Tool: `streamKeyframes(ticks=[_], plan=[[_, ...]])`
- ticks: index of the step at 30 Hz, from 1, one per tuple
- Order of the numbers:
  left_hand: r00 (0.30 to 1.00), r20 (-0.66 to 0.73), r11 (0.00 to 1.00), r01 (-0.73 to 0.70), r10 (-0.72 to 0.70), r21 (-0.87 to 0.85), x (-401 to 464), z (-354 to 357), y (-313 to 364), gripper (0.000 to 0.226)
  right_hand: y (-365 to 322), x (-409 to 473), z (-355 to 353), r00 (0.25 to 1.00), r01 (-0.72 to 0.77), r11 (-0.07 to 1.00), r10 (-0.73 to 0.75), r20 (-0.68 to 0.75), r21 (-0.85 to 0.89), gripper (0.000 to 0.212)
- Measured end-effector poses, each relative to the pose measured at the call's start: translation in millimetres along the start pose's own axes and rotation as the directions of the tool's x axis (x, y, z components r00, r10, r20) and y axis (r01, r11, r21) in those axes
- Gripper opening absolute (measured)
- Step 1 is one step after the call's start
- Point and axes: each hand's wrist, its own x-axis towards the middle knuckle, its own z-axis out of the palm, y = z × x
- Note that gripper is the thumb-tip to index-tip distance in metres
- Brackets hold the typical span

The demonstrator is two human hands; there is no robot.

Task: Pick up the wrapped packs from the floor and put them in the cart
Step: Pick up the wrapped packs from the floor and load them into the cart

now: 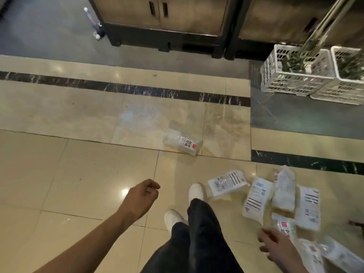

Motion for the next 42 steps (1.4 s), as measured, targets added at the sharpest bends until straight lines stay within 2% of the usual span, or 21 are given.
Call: streamKeyframes(ticks=[2, 4, 8, 13, 16, 19, 23, 25, 28, 31, 34, 37, 39, 40, 42], plan=[[1.0, 0.018, 0.998, -0.013, 0.012, 0.063, 49.5, -3.4, -8.0, 0.018, -18.7, 40.3, 37.1, 0.999, -0.037, 0.999, 0.037, 0.017, -0.03, 0.017], [0.999, 0.036, 0.99, -0.044, 0.04, 0.133, 100.8, -2.4, -12.7, 0.019, -31.2, 85.9, 68.3, 0.995, -0.092, 0.995, 0.093, 0.032, -0.034, 0.041], [0.995, 0.059, 0.945, -0.095, 0.081, 0.312, 199.8, 7.6, -6.7, 0.042, -69.4, 156.1, 109.1, 0.966, -0.257, 0.964, 0.254, 0.053, 0.073, 0.071], [0.972, 0.148, 0.82, -0.234, 0.183, 0.522, 345.1, 50.0, -14.2, 0.074, -85.0, 273.5, 168.1, 0.915, -0.393, 0.877, 0.402, 0.028, 0.274, 0.097], [0.953, 0.241, 0.657, -0.3, 0.182, 0.691, 433.8, 88.7, -39.0, 0.097, -72.0, 341.7, 208.8, 0.854, -0.508, 0.81, 0.518, 0.047, 0.293, 0.111], [0.93, 0.274, 0.467, -0.361, 0.245, 0.807, 533.9, 131.0, -58.7, 0.12, -35.1, 437.1, 250.9, 0.823, -0.546, 0.767, 0.567, 0.042, 0.336, 0.143], [0.888, 0.346, 0.27, -0.428, 0.304, 0.863, 635.7, 182.7, -91.8, 0.143, 23.5, 555.4, 291.5, 0.767, -0.526, 0.664, 0.641, -0.041, 0.532, 0.172], [0.858, 0.382, 0.194, -0.463, 0.343, 0.865, 662.4, 200.7, -100.0, 0.149, -9.2, 552.5, 296.6, 0.719, -0.527, 0.651, 0.684, -0.122, 0.547, 0.178], [0.824, 0.354, 0.149, -0.457, 0.442, 0.877, 684.4, 209.9, -98.9, 0.145, 6.7, 558.8, 302.1, 0.665, -0.468, 0.661, 0.7, -0.258, 0.587, 0.153], [0.787, 0.372, 0.092, -0.472, 0.491, 0.877, 695.9, 207.5, -89.1, 0.131, 23.2, 557.8, 302.2, 0.643, -0.429, 0.672, 0.697, -0.318, 0.604, 0.148], [0.787, 0.376, 0.13, -0.492, 0.489, 0.861, 692.1, 201.6, -69.8, 0.113, 11.9, 535.5, 286.2, 0.644, -0.375, 0.68, 0.68, -0.351, 0.63, 0.135], [0.834, 0.372, 0.219, -0.484, 0.407, 0.847, 663.2, 188.9, -46.5, 0.109, 1.2, 498.7, 263.3, 0.729, -0.302, 0.736, 0.588, -0.35, 0.606, 0.122], [0.863, 0.349, 0.281, -0.459, 0.365, 0.843, 631.8, 175.6, -30.8, 0.11, -17.7, 470.3, 247.7, 0.772, -0.257, 0.757, 0.535, -0.343, 0.6, 0.12], [0.873, 0.343, 0.32, -0.454, 0.348, 0.831, 611.8, 169.2, -20.7, 0.11, -29.0, 451.7, 238.1, 0.786, -0.241, 0.747, 0.525, -0.326, 0.62, 0.122], [0.894, 0.311, 0.46, -0.435, 0.323, 0.774, 564.6, 152.3, 6.8, 0.11, -55.9, 407.8, 212.7, 0.827, -0.195, 0.743, 0.475, -0.299, 0.641, 0.122]])
